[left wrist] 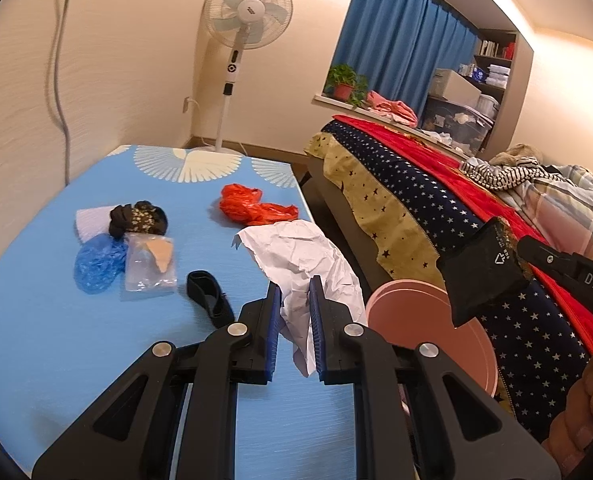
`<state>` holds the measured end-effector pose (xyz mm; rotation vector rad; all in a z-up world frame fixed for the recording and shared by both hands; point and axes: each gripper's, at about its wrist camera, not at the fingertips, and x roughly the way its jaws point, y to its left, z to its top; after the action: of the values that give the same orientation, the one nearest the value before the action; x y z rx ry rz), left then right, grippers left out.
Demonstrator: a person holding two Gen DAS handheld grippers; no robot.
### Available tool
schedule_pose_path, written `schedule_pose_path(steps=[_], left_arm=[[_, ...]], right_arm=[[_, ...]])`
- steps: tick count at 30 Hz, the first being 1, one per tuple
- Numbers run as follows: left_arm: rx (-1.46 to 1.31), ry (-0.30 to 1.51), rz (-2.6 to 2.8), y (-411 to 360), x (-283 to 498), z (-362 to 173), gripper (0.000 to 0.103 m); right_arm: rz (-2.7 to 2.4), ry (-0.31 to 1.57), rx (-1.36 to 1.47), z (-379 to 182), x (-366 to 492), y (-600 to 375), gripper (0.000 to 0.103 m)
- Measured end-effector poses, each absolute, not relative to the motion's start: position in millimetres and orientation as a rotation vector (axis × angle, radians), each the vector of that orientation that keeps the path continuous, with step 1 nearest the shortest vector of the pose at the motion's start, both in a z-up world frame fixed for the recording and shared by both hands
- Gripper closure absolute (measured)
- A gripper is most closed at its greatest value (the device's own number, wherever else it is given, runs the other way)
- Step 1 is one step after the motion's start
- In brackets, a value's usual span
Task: Collect trash
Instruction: 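Carry the white paper and black pouch with both tools over the pink wastebasket, then open both tools over the wastebasket to drop the paper and pouch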
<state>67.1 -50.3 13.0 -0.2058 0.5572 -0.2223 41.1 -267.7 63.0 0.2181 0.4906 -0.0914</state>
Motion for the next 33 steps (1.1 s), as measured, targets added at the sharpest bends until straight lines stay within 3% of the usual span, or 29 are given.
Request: schedule_pose_path(steps=[33], left_arm=[[-0.124,0.612,-0.438,-142,92,-16,0.089]], right_arm=[[-0.313,0.519,0.276,49,47,-328,0.103]])
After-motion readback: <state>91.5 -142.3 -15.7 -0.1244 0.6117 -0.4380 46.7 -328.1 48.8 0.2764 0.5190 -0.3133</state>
